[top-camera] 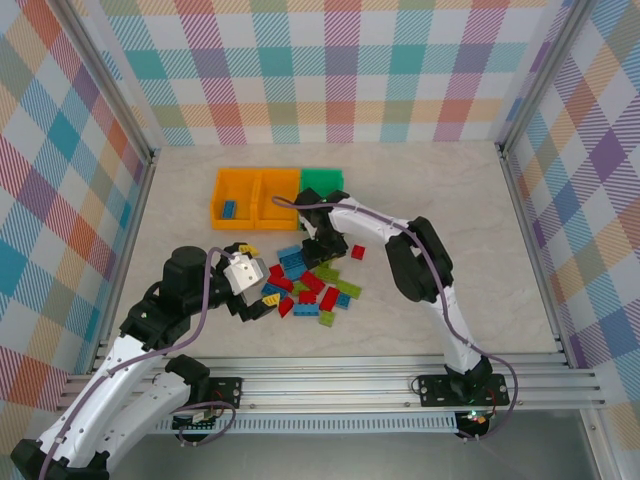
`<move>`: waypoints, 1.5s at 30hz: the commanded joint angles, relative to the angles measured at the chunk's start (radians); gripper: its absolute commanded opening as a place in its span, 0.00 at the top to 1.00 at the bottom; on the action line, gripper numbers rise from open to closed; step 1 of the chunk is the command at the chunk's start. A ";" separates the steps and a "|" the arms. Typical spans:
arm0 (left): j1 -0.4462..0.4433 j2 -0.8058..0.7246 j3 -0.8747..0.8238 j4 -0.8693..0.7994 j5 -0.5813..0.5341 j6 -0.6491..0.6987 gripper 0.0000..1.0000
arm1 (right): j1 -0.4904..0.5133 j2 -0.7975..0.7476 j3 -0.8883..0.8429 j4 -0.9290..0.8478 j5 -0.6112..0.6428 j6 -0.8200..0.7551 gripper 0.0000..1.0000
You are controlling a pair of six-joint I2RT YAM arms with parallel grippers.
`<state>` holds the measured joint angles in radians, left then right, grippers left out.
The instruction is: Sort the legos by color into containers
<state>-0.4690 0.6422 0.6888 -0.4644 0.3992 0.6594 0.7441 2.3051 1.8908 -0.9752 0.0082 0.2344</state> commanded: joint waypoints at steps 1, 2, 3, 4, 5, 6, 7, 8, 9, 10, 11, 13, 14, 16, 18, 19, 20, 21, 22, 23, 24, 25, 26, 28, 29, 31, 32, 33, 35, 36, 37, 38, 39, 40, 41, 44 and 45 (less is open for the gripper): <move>-0.008 -0.009 -0.008 0.012 0.004 0.009 0.00 | 0.005 0.037 0.044 -0.046 0.010 0.026 0.57; -0.010 -0.010 -0.008 0.011 0.003 0.009 0.00 | 0.004 0.043 0.053 -0.051 0.015 0.026 0.61; -0.009 -0.012 -0.009 0.012 0.003 0.011 0.00 | 0.004 0.045 0.058 -0.055 0.021 0.027 0.63; -0.009 -0.012 -0.010 0.012 0.004 0.011 0.00 | 0.005 0.043 0.063 -0.055 0.026 0.029 0.65; -0.009 -0.012 -0.009 0.013 0.006 0.011 0.00 | 0.005 0.035 0.069 -0.056 0.029 0.029 0.68; -0.009 -0.012 -0.009 0.013 0.010 0.010 0.00 | 0.005 0.019 0.074 -0.050 0.029 0.028 0.71; -0.009 -0.012 -0.011 0.016 0.013 0.009 0.00 | 0.004 -0.004 0.074 -0.035 0.029 0.023 0.77; -0.010 -0.012 -0.011 0.020 0.013 0.006 0.00 | 0.003 -0.028 0.079 -0.028 0.035 0.022 0.83; -0.008 -0.012 -0.011 0.025 0.012 0.000 0.00 | 0.003 -0.058 0.087 -0.019 0.049 0.023 0.86; -0.010 -0.012 -0.011 0.032 0.005 -0.005 0.00 | 0.000 -0.093 0.094 -0.002 0.065 0.023 0.87; -0.009 -0.015 -0.012 0.039 -0.001 -0.014 0.00 | -0.002 -0.125 0.095 0.022 0.080 0.026 0.88; -0.010 -0.018 -0.017 0.056 -0.016 -0.028 0.00 | -0.024 -0.178 0.111 0.084 0.101 0.042 0.88; -0.010 -0.019 -0.018 0.064 -0.026 -0.036 0.00 | -0.039 -0.180 0.133 0.095 0.121 0.056 0.88; -0.009 -0.020 -0.020 0.083 -0.052 -0.060 0.00 | -0.075 -0.133 0.239 0.075 0.199 0.076 0.86; -0.010 -0.020 -0.021 0.098 -0.083 -0.087 0.00 | -0.101 -0.044 0.377 0.030 0.272 0.078 0.86; -0.010 -0.021 -0.023 0.105 -0.098 -0.102 0.00 | -0.108 0.009 0.459 0.012 0.298 0.069 0.85; -0.009 -0.021 -0.023 0.112 -0.113 -0.114 0.00 | -0.113 0.056 0.528 -0.008 0.307 0.060 0.84; -0.010 -0.020 -0.023 0.120 -0.131 -0.131 0.00 | -0.117 0.113 0.620 -0.035 0.308 0.051 0.83; -0.010 -0.017 -0.022 0.128 -0.150 -0.148 0.00 | -0.121 0.174 0.722 -0.074 0.309 0.050 0.81; -0.009 -0.015 -0.019 0.131 -0.166 -0.163 0.00 | -0.121 0.230 0.822 -0.117 0.305 0.050 0.80; -0.009 -0.011 -0.016 0.135 -0.180 -0.175 0.00 | -0.126 0.299 0.955 -0.171 0.297 0.045 0.79; -0.008 -0.006 -0.014 0.136 -0.189 -0.185 0.00 | -0.126 0.364 1.085 -0.222 0.296 0.040 0.77; -0.008 0.000 -0.011 0.136 -0.199 -0.197 0.00 | -0.126 0.446 1.247 -0.281 0.291 0.028 0.73; -0.007 0.014 -0.005 0.138 -0.208 -0.218 0.00 | -0.127 0.400 1.138 -0.236 0.282 0.025 0.59; -0.006 0.022 0.000 0.136 -0.210 -0.228 0.00 | -0.127 0.395 1.129 -0.238 0.275 0.020 0.55; -0.005 0.038 0.007 0.135 -0.209 -0.241 0.00 | -0.127 0.423 1.218 -0.287 0.267 0.002 0.50; -0.003 0.046 0.010 0.133 -0.208 -0.246 0.00 | -0.127 0.432 1.247 -0.302 0.263 -0.011 0.50; -0.002 0.056 0.013 0.133 -0.207 -0.254 0.00 | -0.127 0.414 1.226 -0.302 0.254 -0.018 0.50; 0.003 0.075 0.023 0.129 -0.212 -0.276 0.00 | -0.127 0.407 1.254 -0.326 0.239 -0.030 0.51; 0.004 0.087 0.032 0.121 -0.215 -0.287 0.00 | -0.127 0.398 1.263 -0.337 0.234 -0.033 0.50; 0.005 0.099 0.040 0.115 -0.221 -0.299 0.00 | -0.128 0.382 1.262 -0.350 0.225 -0.036 0.50; 0.005 0.114 0.051 0.109 -0.239 -0.325 0.00 | -0.127 0.362 1.263 -0.370 0.210 -0.043 0.50; 0.004 0.135 0.070 0.095 -0.258 -0.361 0.00 | -0.127 0.341 1.263 -0.393 0.195 -0.056 0.50; 0.004 0.161 0.100 0.067 -0.264 -0.397 0.00 | -0.126 0.323 1.263 -0.424 0.178 -0.075 0.49; 0.000 0.202 0.151 0.013 -0.274 -0.446 0.01 | -0.127 0.301 1.263 -0.466 0.144 -0.117 0.48; -0.027 0.347 0.332 -0.173 -0.393 -0.644 0.08 | -0.127 0.163 1.080 -0.550 0.135 -0.207 0.42; -0.028 0.398 0.369 -0.217 -0.427 -0.721 0.10 | -0.128 0.103 0.993 -0.564 0.170 -0.224 0.38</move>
<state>-0.4801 0.9588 0.9405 -0.5243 0.0898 0.1726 0.6147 2.5839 2.9898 -1.4105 0.1822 0.1165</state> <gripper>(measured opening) 0.915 0.601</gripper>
